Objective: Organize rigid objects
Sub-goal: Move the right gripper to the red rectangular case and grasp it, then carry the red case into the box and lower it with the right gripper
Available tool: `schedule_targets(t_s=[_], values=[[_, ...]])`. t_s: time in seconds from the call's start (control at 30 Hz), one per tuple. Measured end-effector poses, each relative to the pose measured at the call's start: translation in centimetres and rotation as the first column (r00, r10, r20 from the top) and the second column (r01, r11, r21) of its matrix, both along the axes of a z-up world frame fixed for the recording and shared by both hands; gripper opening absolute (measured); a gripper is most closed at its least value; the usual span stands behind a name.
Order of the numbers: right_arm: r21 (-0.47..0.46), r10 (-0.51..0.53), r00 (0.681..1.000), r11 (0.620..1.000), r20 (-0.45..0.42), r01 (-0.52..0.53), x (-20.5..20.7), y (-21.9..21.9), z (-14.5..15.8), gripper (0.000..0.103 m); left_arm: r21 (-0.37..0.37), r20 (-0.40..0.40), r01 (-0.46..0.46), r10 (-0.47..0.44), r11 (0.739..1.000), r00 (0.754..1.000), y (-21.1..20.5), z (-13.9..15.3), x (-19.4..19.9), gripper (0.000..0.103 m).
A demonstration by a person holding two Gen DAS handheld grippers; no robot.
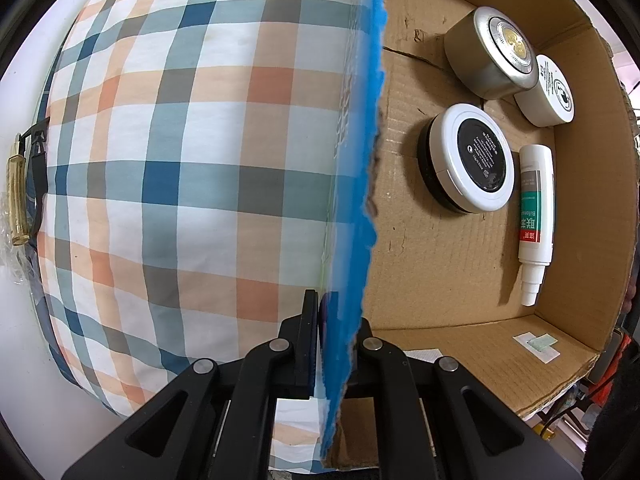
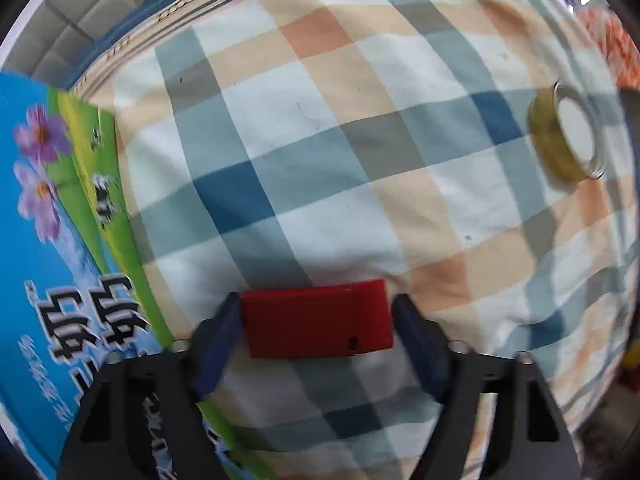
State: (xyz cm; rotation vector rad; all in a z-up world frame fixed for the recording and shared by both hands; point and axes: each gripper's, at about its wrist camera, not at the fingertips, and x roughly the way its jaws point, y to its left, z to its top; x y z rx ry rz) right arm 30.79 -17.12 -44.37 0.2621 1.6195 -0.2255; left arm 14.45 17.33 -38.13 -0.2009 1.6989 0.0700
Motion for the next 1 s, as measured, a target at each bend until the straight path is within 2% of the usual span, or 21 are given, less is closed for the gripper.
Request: schedule_targets(t_s=[0.13, 0.27, 0.4, 0.57, 0.73, 0.8, 1.0], values=[[-0.005, 0.016, 1.000, 1.000, -0.003, -0.016, -0.7, 0.3, 0.3, 0.072, 0.004, -0.001, 0.009, -0.009, 1.000, 1.000, -0.1, 0.0, 0.1, 0.005], [0.017, -0.012, 1.000, 1.000, 0.006, 0.012, -1.9, -0.2, 1.3, 0.072, -0.004, 0.001, 0.004, -0.004, 1.000, 1.000, -0.1, -0.1, 0.1, 0.005], [0.061, -0.016, 0.998, 0.998, 0.065, 0.012, -3.0, 0.4, 4.9, 0.072, -0.001, 0.000, 0.009, -0.009, 1.000, 1.000, -0.2, -0.1, 0.2, 0.005], [0.104, 0.008, 0.983, 0.994, 0.182, -0.028, -4.4, 2.0, 11.4, 0.072, -0.002, 0.000, 0.009, -0.009, 1.000, 1.000, -0.1, -0.1, 0.3, 0.005], [0.148, 0.070, 0.963, 0.983, 0.260, -0.111, -6.4, 4.3, 17.3, 0.072, -0.003, 0.001, 0.006, -0.006, 1.000, 1.000, 0.0, -0.1, 0.2, 0.005], [0.176, 0.099, 0.960, 0.973, 0.263, -0.148, -6.8, 5.8, 18.4, 0.072, -0.006, 0.002, 0.005, -0.005, 1.000, 1.000, 0.0, -0.1, 0.3, 0.005], [0.250, 0.176, 0.955, 0.939, 0.240, -0.236, -9.4, 11.0, 17.9, 0.072, -0.007, 0.005, 0.006, -0.006, 1.000, 1.000, 0.2, -0.1, 0.1, 0.005]])
